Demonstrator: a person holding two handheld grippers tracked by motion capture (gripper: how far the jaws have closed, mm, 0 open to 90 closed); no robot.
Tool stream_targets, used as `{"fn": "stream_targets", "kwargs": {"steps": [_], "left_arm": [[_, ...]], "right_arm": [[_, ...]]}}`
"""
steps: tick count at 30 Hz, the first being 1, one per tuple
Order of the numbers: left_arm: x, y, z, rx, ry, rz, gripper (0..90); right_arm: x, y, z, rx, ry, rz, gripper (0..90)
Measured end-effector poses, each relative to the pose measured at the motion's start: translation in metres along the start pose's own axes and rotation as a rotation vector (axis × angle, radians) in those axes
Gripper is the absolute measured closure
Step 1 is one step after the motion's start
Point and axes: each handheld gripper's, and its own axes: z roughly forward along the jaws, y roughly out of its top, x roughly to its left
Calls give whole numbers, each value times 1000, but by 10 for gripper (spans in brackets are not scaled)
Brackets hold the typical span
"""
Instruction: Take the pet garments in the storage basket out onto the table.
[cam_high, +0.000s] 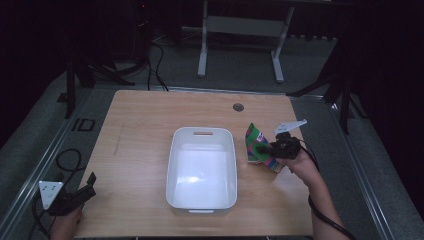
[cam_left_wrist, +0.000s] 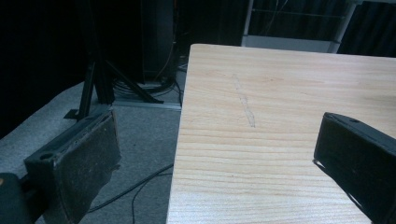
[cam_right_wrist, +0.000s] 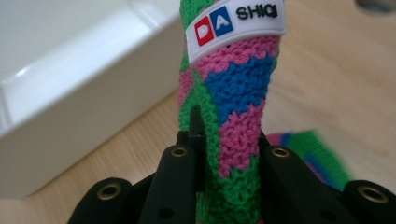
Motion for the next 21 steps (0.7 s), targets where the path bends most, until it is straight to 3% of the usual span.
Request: {"fn": "stream_targets", "kwargs": {"steps": [6, 10, 14, 21], "left_arm": [[0, 0, 0, 0, 0, 0, 9], [0, 0, 0, 0, 1, -1, 9], [0, 0, 0, 2, 1, 1, 9], [0, 0, 0, 2, 2, 0, 9]], "right_arm": [[-10, -19, 23, 42, -7, 53, 802], [-13, -32, 43, 99, -15, 60, 793], [-14, -39, 48, 68, -22, 93, 762], [-9, -31, 41, 82, -100, 39, 523]]}}
